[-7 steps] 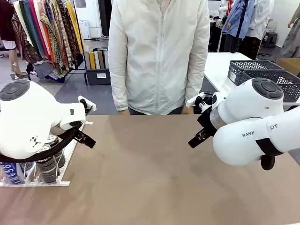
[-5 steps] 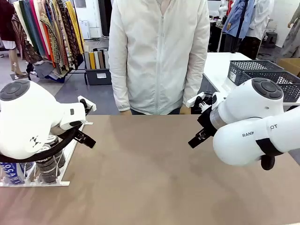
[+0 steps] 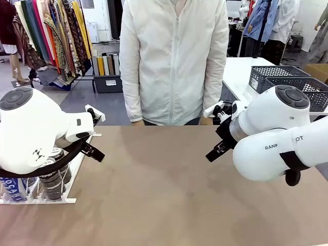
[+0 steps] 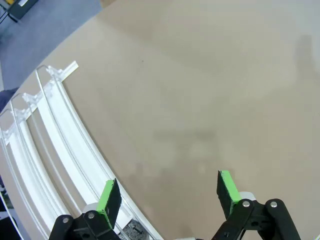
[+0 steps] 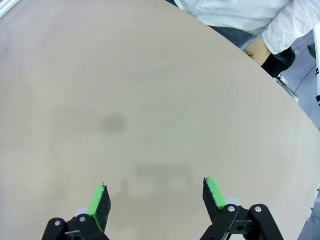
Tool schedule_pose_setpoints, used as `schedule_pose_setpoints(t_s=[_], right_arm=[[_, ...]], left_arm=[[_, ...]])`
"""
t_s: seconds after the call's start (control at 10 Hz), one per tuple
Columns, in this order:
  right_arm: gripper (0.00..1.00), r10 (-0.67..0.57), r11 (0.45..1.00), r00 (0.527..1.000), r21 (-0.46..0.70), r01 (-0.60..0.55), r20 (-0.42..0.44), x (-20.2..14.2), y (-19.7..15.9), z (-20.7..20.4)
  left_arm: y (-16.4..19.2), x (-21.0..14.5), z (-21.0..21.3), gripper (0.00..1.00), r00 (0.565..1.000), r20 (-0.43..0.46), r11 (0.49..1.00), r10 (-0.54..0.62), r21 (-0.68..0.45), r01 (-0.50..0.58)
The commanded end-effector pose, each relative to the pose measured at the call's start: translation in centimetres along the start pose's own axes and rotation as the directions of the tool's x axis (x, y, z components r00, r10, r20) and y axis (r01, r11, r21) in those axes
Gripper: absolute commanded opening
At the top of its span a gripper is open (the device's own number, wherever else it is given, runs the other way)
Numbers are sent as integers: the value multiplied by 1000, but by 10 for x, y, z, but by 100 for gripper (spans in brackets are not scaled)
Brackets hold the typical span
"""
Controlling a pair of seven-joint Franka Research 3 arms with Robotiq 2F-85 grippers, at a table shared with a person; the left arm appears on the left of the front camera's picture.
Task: Retrieve and store the cans from the dispenser.
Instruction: Pick up one can from the Automatic Can Dispenser and place it in the middle of the table.
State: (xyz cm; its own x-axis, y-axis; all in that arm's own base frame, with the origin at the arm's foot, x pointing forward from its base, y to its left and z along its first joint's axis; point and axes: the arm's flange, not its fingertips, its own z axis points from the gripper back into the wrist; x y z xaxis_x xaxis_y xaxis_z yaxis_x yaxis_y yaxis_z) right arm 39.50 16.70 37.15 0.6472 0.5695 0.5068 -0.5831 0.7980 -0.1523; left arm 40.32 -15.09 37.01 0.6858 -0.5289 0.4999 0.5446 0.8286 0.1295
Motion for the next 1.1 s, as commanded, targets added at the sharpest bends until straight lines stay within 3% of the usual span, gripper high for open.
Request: schedule_pose_setpoints(t_s=[0.0, 1.0], right_arm=[[100, 0, 1000, 1000, 0, 0, 0, 0, 0, 0], [100, 0, 1000, 1000, 0, 0, 0, 0, 0, 0]], left_arm=[[0, 0, 0, 100, 1000, 1, 1000, 0, 0, 0], [0, 0, 0, 100, 1000, 1, 1000, 0, 0, 0]])
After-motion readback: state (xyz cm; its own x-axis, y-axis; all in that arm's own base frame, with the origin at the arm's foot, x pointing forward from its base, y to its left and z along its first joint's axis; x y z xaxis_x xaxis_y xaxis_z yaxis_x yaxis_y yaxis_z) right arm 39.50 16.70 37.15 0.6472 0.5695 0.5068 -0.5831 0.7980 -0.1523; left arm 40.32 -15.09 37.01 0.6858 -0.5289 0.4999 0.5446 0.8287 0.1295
